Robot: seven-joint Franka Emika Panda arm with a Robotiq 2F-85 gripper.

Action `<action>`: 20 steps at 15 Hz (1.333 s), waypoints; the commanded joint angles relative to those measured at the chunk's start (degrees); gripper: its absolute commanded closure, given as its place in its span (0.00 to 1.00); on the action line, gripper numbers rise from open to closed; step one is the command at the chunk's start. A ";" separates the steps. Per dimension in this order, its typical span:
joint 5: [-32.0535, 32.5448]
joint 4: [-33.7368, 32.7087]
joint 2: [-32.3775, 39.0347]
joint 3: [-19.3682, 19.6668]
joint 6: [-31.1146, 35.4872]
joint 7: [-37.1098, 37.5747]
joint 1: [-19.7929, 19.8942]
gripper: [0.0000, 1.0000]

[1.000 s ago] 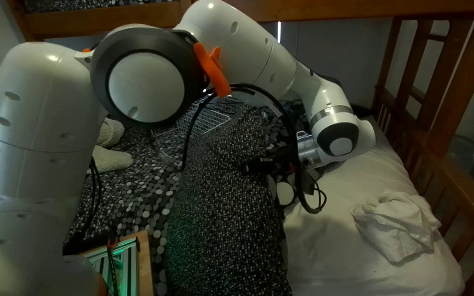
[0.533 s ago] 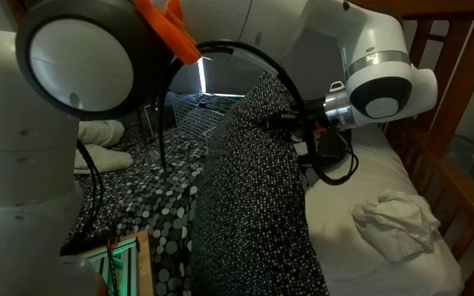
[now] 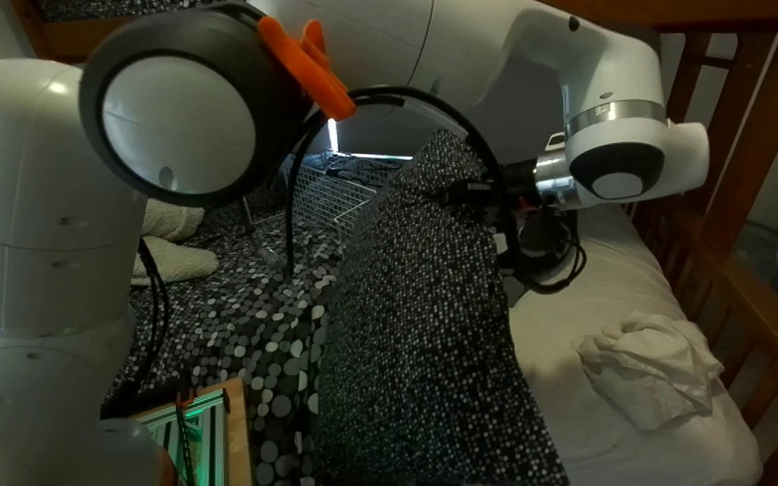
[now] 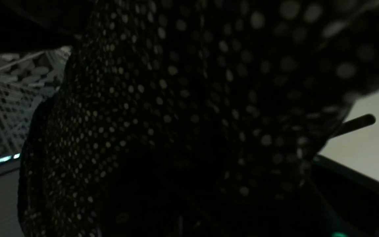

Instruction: Move the pillow to the right

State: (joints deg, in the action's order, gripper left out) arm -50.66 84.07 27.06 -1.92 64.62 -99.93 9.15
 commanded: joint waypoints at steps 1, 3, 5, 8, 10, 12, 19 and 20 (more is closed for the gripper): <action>-9.92 -8.62 -0.43 0.48 -0.49 5.15 2.15 1.00; -11.27 -15.00 0.55 1.32 1.94 7.06 2.01 1.00; -11.33 -23.11 3.34 1.78 4.90 9.52 2.10 1.00; -9.91 -31.43 6.22 1.99 12.22 11.99 2.16 1.00; -8.59 -25.62 3.41 2.04 11.47 10.41 1.60 1.00; -7.29 -27.51 4.71 2.41 13.50 10.28 0.79 1.00; 9.44 -49.86 12.39 -1.21 5.82 9.22 -1.07 1.00; 11.77 -52.53 13.10 -1.81 5.75 8.79 -1.46 1.00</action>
State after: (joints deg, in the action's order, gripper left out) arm -44.50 42.54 36.71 -2.02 72.58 -90.51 8.49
